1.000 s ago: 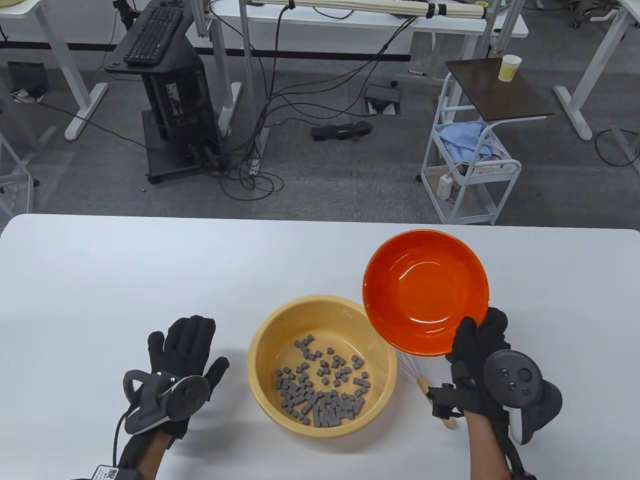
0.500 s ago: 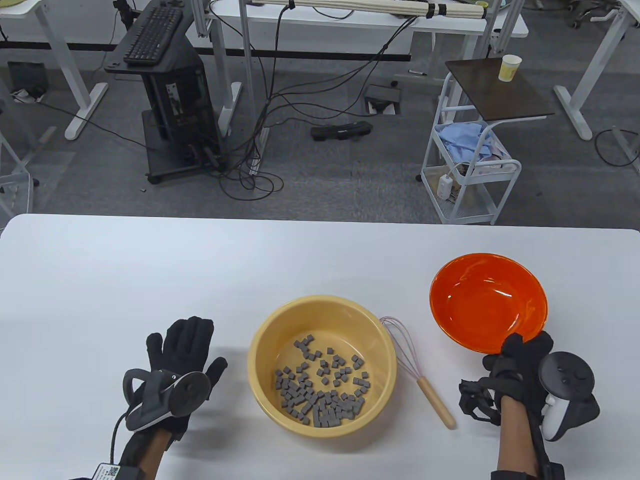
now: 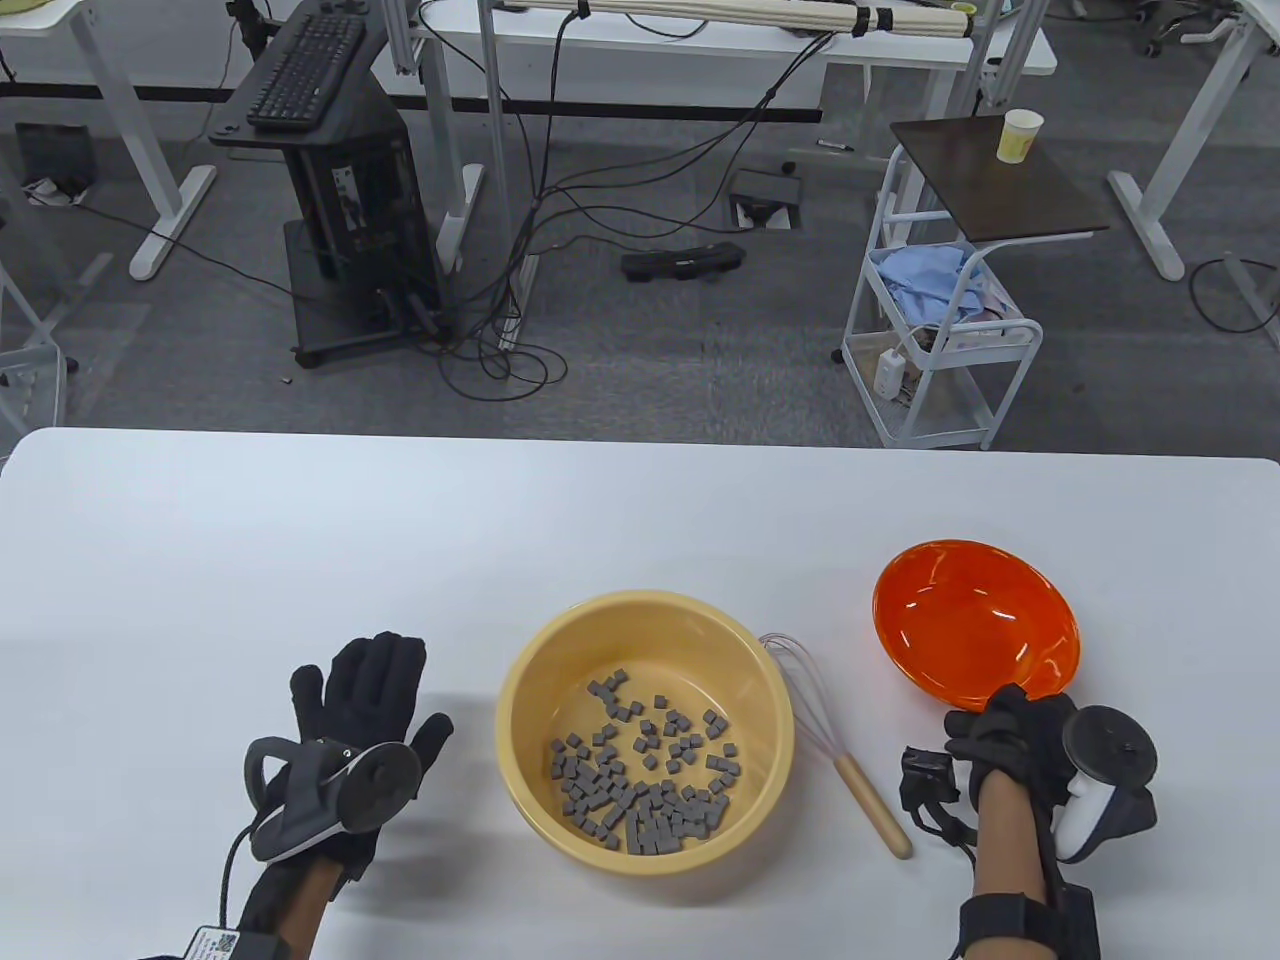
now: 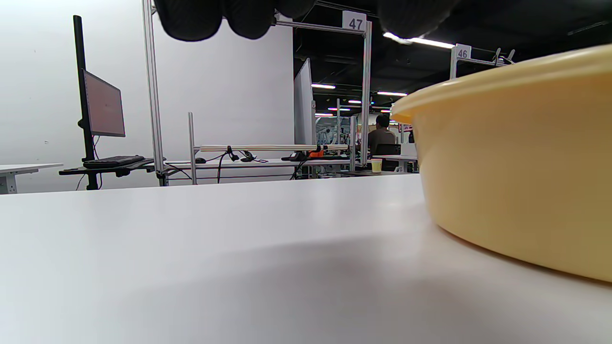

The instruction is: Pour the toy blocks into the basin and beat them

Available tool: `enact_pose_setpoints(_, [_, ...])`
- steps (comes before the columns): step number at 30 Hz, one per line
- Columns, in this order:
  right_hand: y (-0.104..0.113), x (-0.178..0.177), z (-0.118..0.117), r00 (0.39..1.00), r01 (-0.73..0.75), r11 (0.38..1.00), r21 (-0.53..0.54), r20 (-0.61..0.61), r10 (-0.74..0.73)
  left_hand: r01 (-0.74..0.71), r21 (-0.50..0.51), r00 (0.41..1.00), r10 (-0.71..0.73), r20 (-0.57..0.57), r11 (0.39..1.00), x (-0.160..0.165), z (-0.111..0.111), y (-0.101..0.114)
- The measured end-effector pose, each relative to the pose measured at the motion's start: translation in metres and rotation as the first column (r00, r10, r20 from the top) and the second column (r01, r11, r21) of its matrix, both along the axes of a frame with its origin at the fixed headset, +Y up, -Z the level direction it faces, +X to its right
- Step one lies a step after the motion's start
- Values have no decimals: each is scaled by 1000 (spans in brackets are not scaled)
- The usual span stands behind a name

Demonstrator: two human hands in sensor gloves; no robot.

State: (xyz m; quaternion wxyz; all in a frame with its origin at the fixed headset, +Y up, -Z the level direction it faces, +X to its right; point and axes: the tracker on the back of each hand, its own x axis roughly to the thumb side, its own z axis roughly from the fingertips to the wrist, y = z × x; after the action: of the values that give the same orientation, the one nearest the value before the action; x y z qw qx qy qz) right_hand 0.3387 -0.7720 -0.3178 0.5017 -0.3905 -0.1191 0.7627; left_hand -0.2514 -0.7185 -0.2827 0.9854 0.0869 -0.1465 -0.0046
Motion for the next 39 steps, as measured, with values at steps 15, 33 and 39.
enact_pose_setpoints(15, [2,-7,4,984,105,991,77,-152,-93,-16,1,1000,16,1,1000,0,0,1])
enact_pose_setpoints(33, [23,-76,45,587,-577,817,14,-688,426,-244,-42,969,245,26,969,6,5,7])
enact_pose_setpoints(39, [17,-88,42,468,-701,708,-88,-806,363,-353,-103,934,357,27,930,9,6,3])
